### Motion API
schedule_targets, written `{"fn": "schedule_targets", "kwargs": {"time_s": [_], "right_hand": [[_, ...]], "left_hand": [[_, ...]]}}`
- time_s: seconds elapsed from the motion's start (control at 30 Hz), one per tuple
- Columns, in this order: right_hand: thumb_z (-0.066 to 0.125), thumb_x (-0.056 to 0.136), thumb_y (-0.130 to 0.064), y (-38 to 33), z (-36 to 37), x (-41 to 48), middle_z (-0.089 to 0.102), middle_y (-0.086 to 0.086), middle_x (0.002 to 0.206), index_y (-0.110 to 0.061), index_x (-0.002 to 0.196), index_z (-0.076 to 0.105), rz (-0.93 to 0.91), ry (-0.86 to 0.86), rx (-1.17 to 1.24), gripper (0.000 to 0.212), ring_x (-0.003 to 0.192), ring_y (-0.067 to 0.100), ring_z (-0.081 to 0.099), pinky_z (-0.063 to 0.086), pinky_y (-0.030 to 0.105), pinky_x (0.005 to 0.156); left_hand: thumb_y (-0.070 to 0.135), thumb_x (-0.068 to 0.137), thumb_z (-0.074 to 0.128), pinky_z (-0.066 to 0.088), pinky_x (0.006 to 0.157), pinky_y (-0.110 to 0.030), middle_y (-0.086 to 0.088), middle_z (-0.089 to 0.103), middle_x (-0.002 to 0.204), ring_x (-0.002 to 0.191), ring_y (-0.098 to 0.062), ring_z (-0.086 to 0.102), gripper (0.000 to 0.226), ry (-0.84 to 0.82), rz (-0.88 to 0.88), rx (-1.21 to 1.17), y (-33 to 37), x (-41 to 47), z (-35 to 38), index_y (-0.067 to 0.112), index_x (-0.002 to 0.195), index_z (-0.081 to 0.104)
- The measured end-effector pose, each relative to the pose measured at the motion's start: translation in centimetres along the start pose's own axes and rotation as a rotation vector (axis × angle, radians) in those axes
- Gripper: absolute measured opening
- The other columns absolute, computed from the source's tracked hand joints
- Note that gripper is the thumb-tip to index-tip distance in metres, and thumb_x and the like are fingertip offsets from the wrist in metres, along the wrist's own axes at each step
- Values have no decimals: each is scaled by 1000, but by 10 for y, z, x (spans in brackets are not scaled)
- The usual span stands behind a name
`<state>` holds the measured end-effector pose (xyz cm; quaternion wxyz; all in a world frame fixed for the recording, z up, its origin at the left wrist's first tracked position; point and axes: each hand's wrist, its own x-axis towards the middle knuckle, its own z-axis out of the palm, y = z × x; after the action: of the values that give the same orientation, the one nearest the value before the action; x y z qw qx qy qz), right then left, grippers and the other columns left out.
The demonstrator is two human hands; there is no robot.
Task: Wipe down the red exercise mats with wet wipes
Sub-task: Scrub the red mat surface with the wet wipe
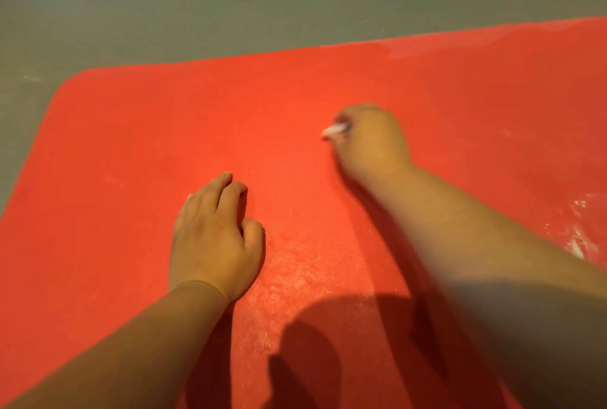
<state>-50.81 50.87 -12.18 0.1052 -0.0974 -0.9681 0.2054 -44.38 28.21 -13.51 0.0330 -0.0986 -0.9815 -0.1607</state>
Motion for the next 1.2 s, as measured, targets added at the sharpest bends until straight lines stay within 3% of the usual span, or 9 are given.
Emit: {"fn": "schedule_targets", "kwargs": {"time_s": [0.2,0.3,0.47,0.6,0.73,0.83,0.97,1.03,1.2], "right_hand": [[58,81,-22,-57,18,-46,64,3,97,-15,94,66,-449,-224,127,17,96,24,54,42,33,87],[59,83,-22,-4,-1,-17,66,8,98,-14,94,69,-319,-110,21,17,96,28,57,37,32,87],[56,84,-17,53,-26,18,68,15,106,-13,99,73,161,89,-111,23,101,33,60,41,35,86],[58,84,-18,-27,13,-19,65,4,100,-19,97,71,-150,-68,59,19,98,24,56,38,29,80],[56,84,-21,-39,13,-35,66,-1,102,-22,97,70,-374,-151,80,19,99,22,55,37,29,91],[55,87,-23,21,-9,-2,68,8,104,-16,99,72,-167,-46,-53,22,100,30,57,39,33,91],[53,84,-12,75,-32,25,68,19,105,-10,100,73,255,139,-137,26,99,37,60,44,39,88],[53,86,-14,52,-17,23,67,16,105,-12,101,72,174,127,-115,25,100,34,59,40,37,88],[52,91,-23,-56,33,-20,63,4,101,-19,99,70,-367,-69,59,21,100,24,52,32,29,89]], "left_hand": [[27,79,40,30,110,-47,-3,48,142,128,-25,42,48,17,-4,-19,-3,4,2,17,123,57],[28,81,39,30,111,-47,-2,48,141,128,-24,41,47,23,-8,-18,-2,3,3,18,124,56],[31,80,40,34,107,-44,0,51,136,122,-23,44,45,37,-25,-8,-3,3,1,20,121,58],[36,81,41,38,97,-43,-2,57,127,113,-28,50,42,41,-4,38,-1,1,0,19,113,61],[37,89,44,44,72,-43,-10,60,92,85,-35,55,29,74,55,161,-2,31,-5,14,87,62],[37,94,45,40,72,-44,-13,57,92,88,-36,54,29,33,110,245,-7,64,-2,12,86,59],[26,91,49,26,111,-46,-13,42,145,135,-31,35,39,40,-12,67,-21,75,12,16,129,54],[30,90,42,19,116,-46,-7,35,152,140,-25,29,48,19,-22,54,-24,78,11,20,136,49],[33,82,36,32,107,-45,-5,50,140,128,-28,44,51,85,-22,48,-18,80,7,21,125,59]]}}
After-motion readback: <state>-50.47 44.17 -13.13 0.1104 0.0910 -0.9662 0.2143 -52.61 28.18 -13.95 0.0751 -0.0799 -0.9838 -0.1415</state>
